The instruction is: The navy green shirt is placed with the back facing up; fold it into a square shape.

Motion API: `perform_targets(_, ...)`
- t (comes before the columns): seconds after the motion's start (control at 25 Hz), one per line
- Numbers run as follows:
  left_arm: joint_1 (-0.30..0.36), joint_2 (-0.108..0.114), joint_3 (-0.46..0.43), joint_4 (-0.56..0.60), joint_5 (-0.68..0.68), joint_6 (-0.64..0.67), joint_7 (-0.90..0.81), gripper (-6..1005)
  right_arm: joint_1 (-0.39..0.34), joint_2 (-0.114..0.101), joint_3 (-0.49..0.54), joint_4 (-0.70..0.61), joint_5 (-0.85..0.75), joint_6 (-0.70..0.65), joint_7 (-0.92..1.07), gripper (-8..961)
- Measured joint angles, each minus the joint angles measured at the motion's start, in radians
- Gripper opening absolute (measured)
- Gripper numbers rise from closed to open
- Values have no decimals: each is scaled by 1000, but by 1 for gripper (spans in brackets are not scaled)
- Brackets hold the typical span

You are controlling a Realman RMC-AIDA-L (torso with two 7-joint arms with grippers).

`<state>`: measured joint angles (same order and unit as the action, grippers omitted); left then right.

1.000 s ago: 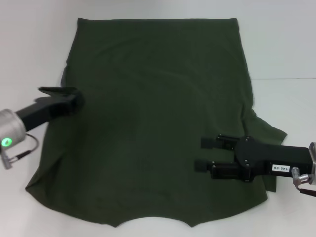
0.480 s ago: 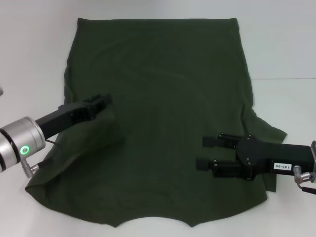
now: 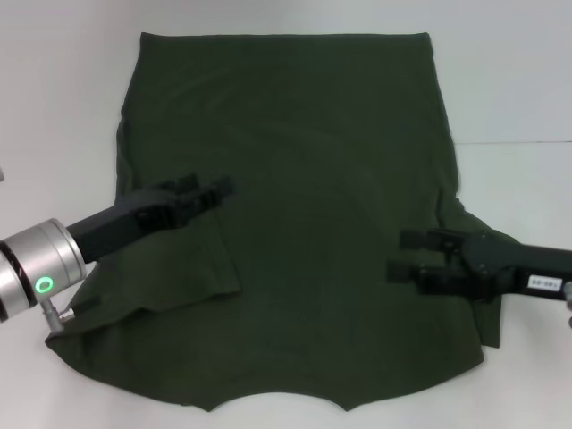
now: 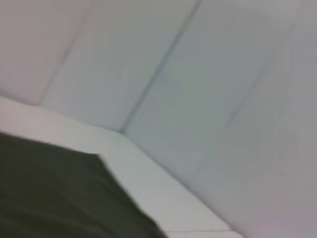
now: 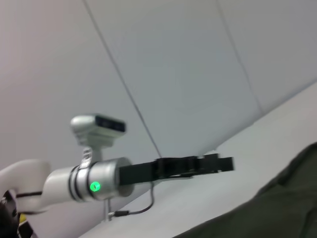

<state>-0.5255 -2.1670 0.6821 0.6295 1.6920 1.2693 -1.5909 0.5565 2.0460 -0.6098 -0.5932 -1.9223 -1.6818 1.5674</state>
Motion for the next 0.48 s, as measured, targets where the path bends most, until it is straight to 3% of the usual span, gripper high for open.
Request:
perform_targets(0.24,4,1,18,-5,43,135,143,747,0,-38,-5,-16,-8,30,201,879)
perform_targets(0.48,10,0,32,-9,165,225,290,795,-15,-43,-5,-55,-10,94,439,879)
